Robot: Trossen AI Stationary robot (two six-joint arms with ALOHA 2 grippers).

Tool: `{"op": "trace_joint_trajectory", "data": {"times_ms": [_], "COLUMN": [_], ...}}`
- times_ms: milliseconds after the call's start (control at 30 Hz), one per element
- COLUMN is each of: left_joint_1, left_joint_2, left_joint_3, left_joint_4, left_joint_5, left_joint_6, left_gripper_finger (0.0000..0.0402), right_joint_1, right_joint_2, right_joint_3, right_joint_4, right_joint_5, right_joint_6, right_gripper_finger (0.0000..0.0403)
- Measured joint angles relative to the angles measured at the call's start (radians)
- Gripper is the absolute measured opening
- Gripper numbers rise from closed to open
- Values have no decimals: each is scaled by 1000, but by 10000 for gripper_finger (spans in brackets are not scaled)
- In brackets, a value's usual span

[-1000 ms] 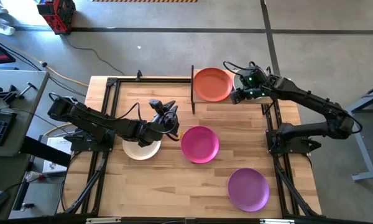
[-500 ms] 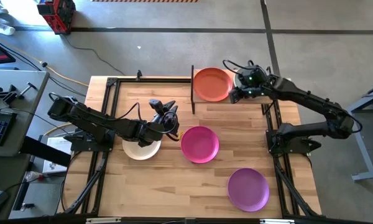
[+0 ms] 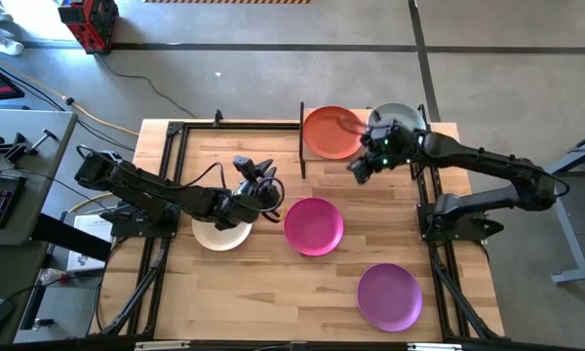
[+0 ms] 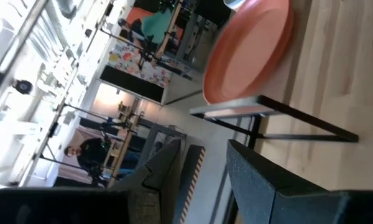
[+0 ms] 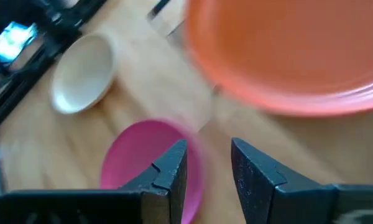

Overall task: Place and stack plates onto a shelf
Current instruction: Stack the dark pink plate on top of the orange plate on the shelf

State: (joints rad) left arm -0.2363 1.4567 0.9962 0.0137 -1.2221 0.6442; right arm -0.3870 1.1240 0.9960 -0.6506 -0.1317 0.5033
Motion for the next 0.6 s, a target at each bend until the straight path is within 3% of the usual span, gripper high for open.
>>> {"op": "trace_joint_trajectory", "data": {"times_ms": [133,333,600], "left_joint_1": [0,0,0], "left_joint_2": [0,0,0], "left_joint_3": [0,0,-1], "left_joint_4": [-109,-263,-374], "left_joint_5": [0,23,129], "left_joint_6": [-128,-330,-510], "left_gripper_finger": [119,120,119], "right_joint_1": [119,288,410], "right_joint_2": [0,1,54], "right_joint_3": [0,-31,-120], "right_joint_4": [-40,-61,-12], "right_joint_5": [6,132,240], "right_joint_6": [74,206,396], "right_gripper_finger": [105,105,105]}}
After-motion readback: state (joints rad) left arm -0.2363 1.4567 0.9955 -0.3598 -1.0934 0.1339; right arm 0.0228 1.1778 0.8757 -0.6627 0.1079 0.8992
